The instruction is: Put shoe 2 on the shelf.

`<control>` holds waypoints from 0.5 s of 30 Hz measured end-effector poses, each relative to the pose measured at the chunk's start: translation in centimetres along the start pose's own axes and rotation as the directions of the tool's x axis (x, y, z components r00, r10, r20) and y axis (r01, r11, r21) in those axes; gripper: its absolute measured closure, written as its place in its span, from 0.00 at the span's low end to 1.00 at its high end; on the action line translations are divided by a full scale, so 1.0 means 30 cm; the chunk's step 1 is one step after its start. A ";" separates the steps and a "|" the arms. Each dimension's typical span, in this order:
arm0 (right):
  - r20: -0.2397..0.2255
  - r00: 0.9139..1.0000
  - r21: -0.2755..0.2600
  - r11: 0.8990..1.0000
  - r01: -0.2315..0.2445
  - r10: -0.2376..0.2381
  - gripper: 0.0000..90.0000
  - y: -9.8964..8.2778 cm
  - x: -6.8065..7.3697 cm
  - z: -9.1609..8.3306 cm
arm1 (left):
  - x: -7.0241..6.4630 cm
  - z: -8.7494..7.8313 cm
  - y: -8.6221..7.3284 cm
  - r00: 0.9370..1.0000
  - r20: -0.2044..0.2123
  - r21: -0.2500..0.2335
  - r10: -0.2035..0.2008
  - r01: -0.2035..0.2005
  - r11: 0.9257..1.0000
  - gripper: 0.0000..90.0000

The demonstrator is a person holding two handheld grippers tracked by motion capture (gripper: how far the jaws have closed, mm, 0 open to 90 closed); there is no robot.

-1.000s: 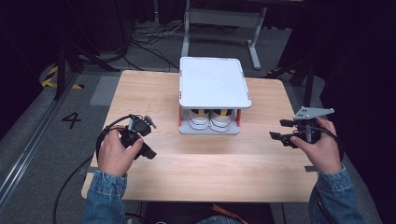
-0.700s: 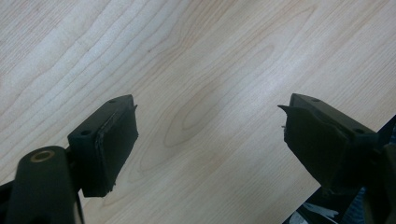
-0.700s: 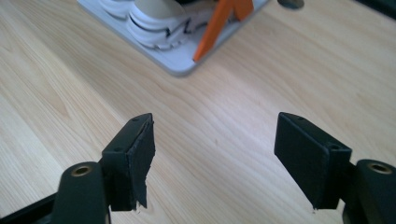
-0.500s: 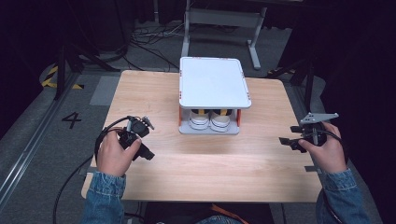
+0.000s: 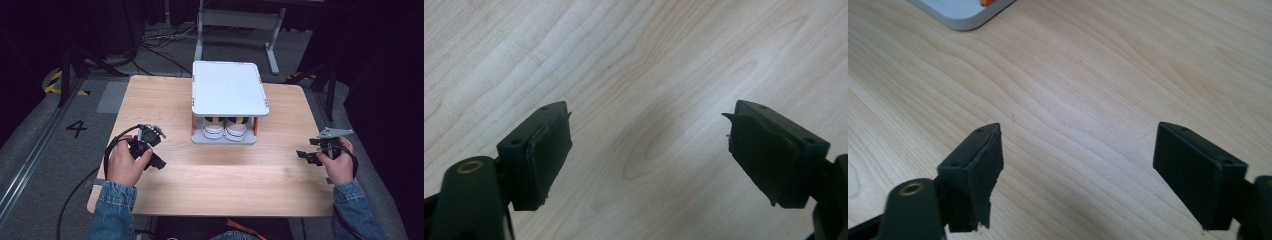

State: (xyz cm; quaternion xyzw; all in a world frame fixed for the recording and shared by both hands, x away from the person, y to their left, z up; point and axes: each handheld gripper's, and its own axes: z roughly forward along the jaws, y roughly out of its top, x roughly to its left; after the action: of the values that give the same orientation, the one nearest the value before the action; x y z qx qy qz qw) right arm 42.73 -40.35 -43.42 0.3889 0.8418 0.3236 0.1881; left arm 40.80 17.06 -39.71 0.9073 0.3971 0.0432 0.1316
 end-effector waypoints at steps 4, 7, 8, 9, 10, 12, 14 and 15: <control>-0.041 0.999 0.002 1.000 0.008 -0.008 0.21 -0.025 -0.002 0.050 | 0.001 0.018 0.003 1.000 -0.001 -0.004 0.002 -0.002 1.000 0.20; -0.038 0.999 -0.004 1.000 0.000 0.000 0.19 -0.041 -0.004 0.075 | 0.002 0.031 0.004 1.000 -0.004 -0.007 0.006 -0.006 1.000 0.20; -0.037 0.999 -0.007 1.000 -0.004 0.004 0.18 -0.045 -0.003 0.082 | 0.003 0.033 0.005 1.000 0.000 -0.004 0.006 -0.006 1.000 0.20; -0.033 0.999 -0.012 1.000 -0.004 0.004 0.19 -0.049 -0.001 0.089 | 0.004 0.037 0.004 1.000 0.000 0.000 0.008 -0.008 1.000 0.20; -0.034 0.999 -0.009 1.000 -0.004 0.004 0.19 -0.054 0.002 0.096 | 0.005 0.041 0.004 1.000 0.002 0.009 0.011 -0.011 1.000 0.20; -0.040 0.999 0.001 1.000 0.000 0.000 0.19 -0.059 0.006 0.107 | 0.007 0.048 0.004 1.000 0.001 0.024 0.019 -0.019 1.000 0.20; -0.032 0.999 -0.002 1.000 -0.002 0.002 0.18 -0.061 0.006 0.112 | 0.010 0.057 0.003 1.000 0.007 0.018 0.012 -0.012 1.000 0.20; -0.032 0.999 -0.003 1.000 -0.003 0.002 0.19 -0.063 0.005 0.115 | 0.011 0.061 0.004 1.000 0.012 0.021 0.013 -0.013 1.000 0.20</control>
State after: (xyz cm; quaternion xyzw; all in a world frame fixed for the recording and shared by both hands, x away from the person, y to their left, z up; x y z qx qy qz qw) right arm 43.58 -39.78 -47.22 0.3845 0.8438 0.3311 0.1749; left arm 41.44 16.86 -41.45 0.9115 0.3907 0.0345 0.1240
